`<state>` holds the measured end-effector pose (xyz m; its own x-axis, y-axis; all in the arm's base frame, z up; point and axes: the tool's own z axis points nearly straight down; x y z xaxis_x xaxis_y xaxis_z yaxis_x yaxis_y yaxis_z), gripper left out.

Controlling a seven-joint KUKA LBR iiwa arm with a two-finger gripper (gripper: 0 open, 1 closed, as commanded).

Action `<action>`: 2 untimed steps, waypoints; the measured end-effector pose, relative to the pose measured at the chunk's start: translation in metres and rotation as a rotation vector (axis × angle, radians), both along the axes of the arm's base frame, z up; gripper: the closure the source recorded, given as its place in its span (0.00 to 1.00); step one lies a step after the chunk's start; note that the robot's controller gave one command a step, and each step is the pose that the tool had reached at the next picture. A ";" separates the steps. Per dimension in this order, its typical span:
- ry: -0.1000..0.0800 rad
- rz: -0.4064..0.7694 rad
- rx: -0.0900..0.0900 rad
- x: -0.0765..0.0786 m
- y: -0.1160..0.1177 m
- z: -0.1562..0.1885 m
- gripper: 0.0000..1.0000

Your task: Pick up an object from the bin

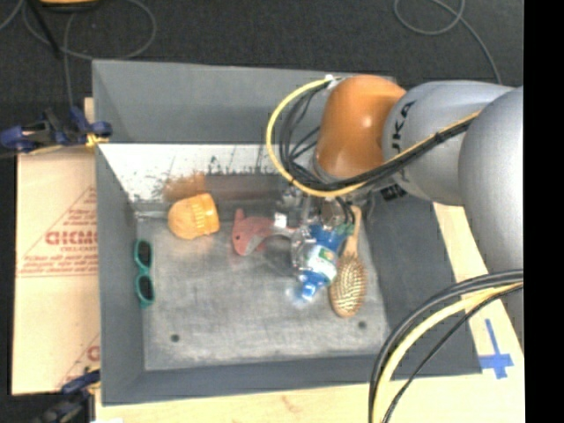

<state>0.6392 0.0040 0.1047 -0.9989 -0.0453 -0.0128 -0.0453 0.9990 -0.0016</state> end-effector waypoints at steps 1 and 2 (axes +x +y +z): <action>0.006 0.124 0.002 0.006 -0.050 -0.032 0.00; 0.002 0.083 0.002 0.010 0.003 -0.031 0.00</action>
Offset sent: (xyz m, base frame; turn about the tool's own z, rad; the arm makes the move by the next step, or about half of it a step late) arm 0.0064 0.0004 -0.0347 -0.0800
